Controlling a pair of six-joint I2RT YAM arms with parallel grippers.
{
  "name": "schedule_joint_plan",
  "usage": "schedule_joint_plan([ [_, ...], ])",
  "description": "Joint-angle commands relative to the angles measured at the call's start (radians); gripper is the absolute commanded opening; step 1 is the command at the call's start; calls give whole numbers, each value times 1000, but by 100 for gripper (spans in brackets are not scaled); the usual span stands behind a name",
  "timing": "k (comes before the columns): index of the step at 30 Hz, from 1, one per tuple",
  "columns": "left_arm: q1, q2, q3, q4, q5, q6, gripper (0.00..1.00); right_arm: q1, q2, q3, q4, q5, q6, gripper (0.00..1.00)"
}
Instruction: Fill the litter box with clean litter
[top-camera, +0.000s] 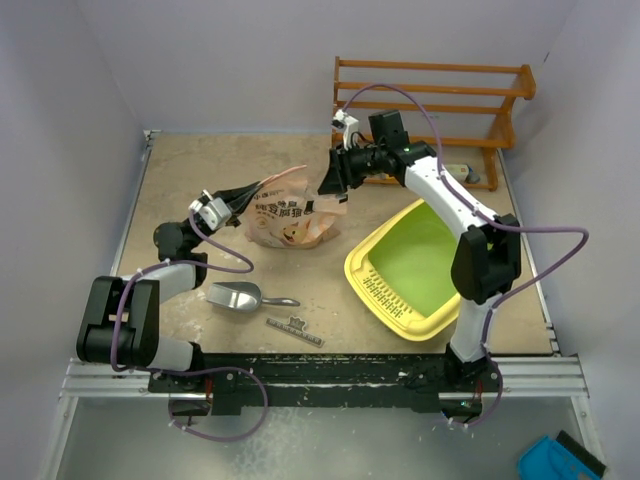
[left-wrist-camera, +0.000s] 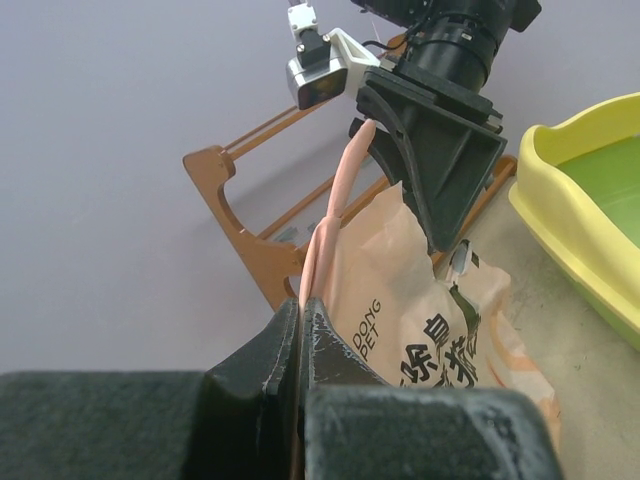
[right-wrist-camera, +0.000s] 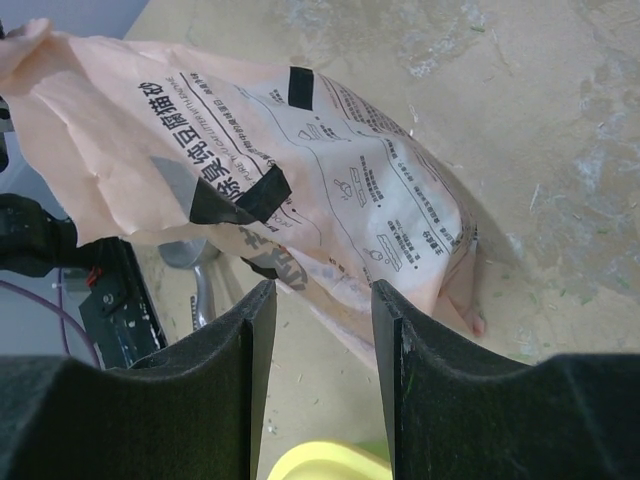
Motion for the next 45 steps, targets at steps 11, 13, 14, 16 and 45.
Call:
schedule_joint_plan([
  [11, -12, -36, 22, 137, -24, -42, 0, 34, 91, 95, -14, -15, -47, 44],
  [13, -12, -34, 22, 137, -26, -42, 0, 40, 93, 95, -22, -16, -56, 44],
  [14, -13, -33, 22, 136, -26, -43, 0, 44, 90, 94, -31, -15, -63, 44],
  [16, -13, -32, 23, 137, -27, -43, 0, 53, 78, 89, -45, -11, -78, 44],
  [45, -15, -51, 20, 135, -10, -85, 0, 114, -24, 11, -91, 122, -151, 46],
])
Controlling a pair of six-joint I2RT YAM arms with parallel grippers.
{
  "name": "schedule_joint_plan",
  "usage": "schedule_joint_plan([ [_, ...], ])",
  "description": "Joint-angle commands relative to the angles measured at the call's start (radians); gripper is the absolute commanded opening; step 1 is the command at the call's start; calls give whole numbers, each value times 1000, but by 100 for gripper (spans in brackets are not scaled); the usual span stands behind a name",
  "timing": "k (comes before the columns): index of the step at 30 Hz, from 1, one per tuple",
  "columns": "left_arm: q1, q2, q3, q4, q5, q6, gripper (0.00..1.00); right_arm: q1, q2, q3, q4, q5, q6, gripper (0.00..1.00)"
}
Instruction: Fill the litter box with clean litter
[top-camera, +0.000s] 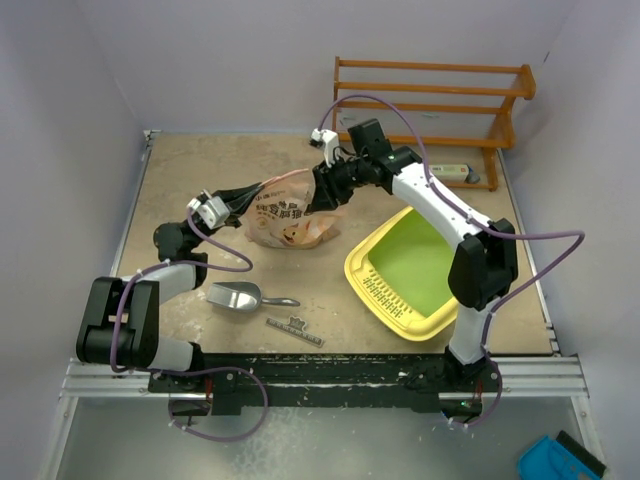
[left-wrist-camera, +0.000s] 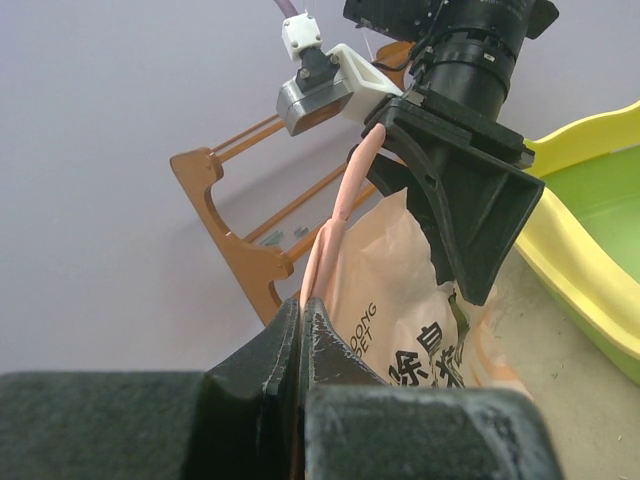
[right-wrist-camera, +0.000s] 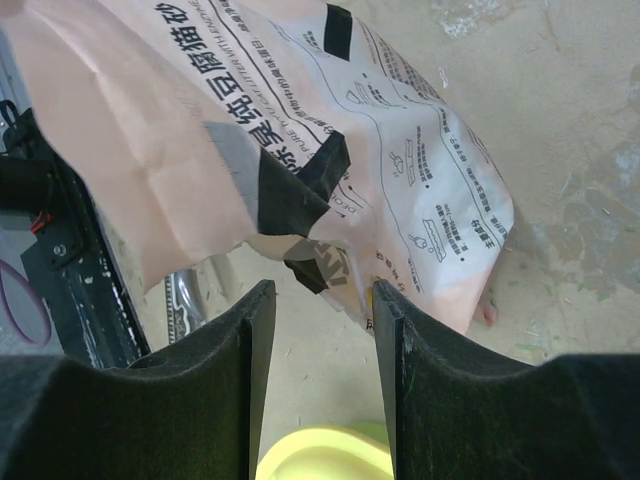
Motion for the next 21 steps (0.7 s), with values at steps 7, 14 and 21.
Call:
schedule_joint_plan([
  [7, -11, -50, 24, 128, -6, -34, 0, -1, -67, -9, 57, 108, 17, 46],
  [14, -12, -49, 23, 130, -5, -37, 0, -7, -51, 14, 87, 108, 38, 45],
  [21, -14, -50, 23, 129, -2, -43, 0, -9, -49, 45, 84, 107, 41, 45],
])
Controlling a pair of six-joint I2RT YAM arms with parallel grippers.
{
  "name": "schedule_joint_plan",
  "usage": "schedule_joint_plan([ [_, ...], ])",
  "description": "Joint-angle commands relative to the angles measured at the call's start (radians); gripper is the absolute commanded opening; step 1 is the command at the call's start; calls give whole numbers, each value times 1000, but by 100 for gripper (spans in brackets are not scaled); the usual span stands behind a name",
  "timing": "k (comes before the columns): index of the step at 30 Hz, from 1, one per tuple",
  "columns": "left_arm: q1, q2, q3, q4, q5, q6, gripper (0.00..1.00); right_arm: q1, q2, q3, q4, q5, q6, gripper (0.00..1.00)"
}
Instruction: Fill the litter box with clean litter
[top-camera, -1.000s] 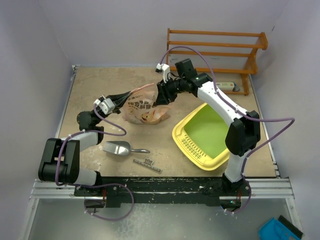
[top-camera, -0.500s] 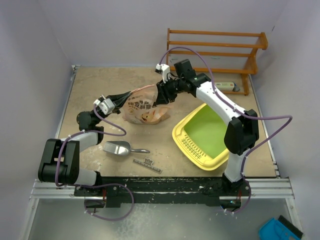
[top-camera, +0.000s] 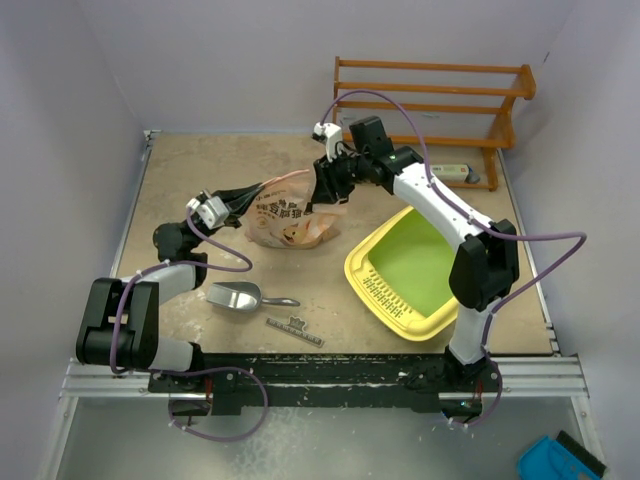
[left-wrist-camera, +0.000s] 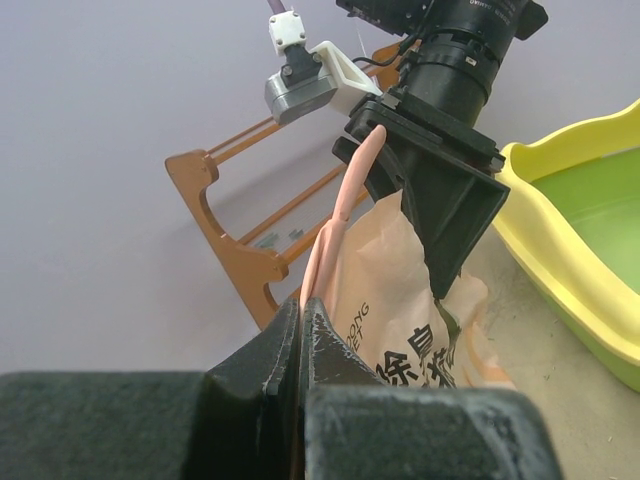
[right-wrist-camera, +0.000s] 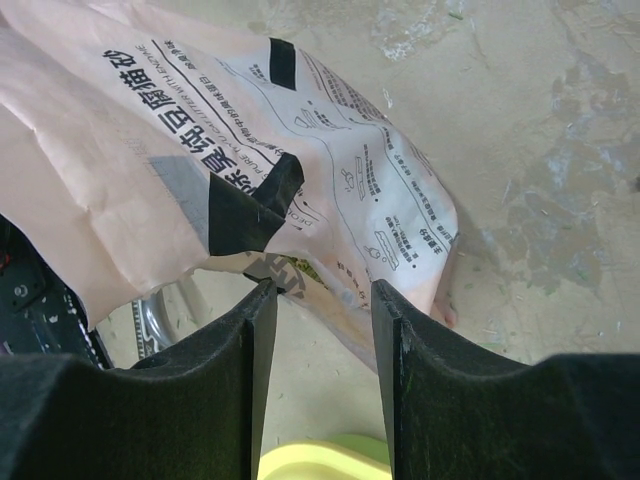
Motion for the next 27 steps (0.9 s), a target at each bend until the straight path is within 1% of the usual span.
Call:
schedule_joint_plan([
  [1, -15, -43, 23, 129, -8, -27, 0, -4, -43, 52, 22, 6, 5, 45],
  [10, -18, -40, 25, 129, -3, -31, 0, -4, 0, 96, -6, -6, -16, 45],
  [21, -18, -40, 26, 129, -1, -35, 0, -5, 72, 107, 9, -29, -18, 45],
  [27, -18, -40, 27, 129, -2, -37, 0, -4, 100, 98, 9, 7, -19, 45],
])
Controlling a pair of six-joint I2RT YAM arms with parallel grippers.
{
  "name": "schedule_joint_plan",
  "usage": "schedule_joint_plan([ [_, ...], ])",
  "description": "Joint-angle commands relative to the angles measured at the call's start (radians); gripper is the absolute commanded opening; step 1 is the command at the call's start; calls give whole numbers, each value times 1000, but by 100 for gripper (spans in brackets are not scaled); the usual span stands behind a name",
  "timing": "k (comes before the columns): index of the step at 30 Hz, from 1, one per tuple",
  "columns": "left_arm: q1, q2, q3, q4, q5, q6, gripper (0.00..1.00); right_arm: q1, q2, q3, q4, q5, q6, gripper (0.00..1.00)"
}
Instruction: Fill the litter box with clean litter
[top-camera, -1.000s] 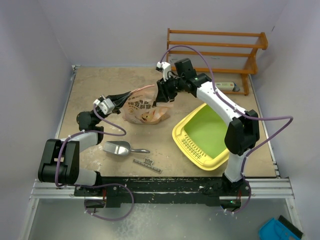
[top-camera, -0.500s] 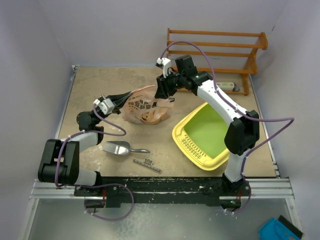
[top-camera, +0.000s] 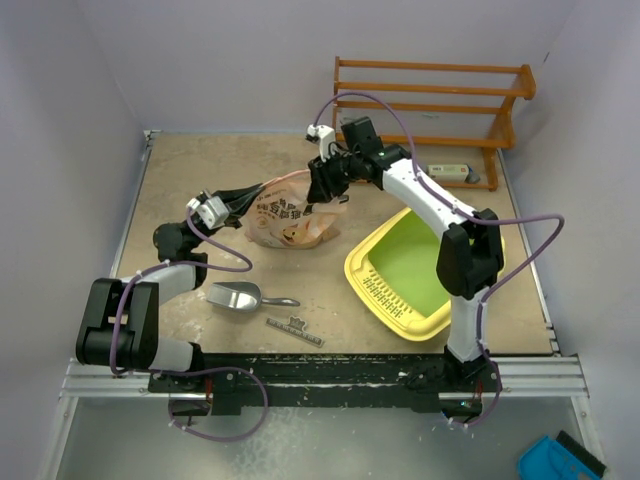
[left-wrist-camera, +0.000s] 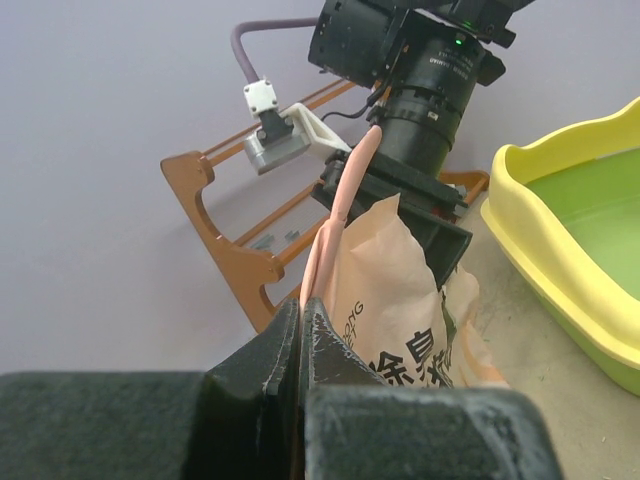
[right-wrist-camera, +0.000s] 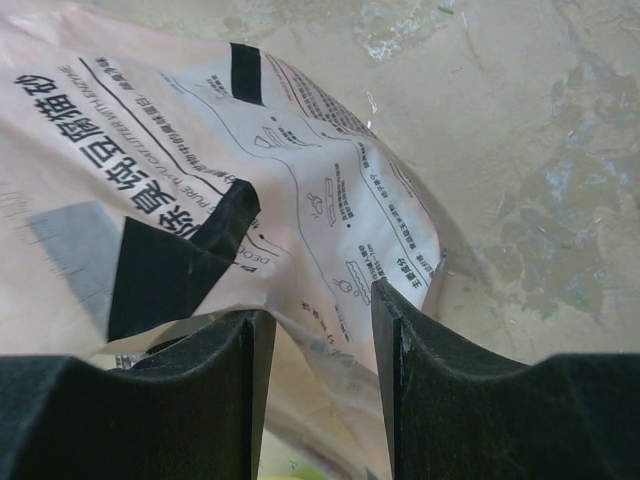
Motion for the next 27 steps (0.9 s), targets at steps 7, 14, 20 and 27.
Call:
schedule_joint_plan([
  [7, -16, -37, 29, 129, -8, -25, 0, -4, -10, 26, -31, 259, 46, 27],
  [14, -16, -22, 46, 129, -2, -35, 0, -4, -114, -102, 92, 476, 154, 0],
  [20, -16, -11, 54, 129, -4, -27, 0, -4, -284, -287, 295, 665, 248, 0],
  [27, -16, 65, 129, 128, -17, 1, 0, -4, -299, -297, 309, 577, 259, 0],
])
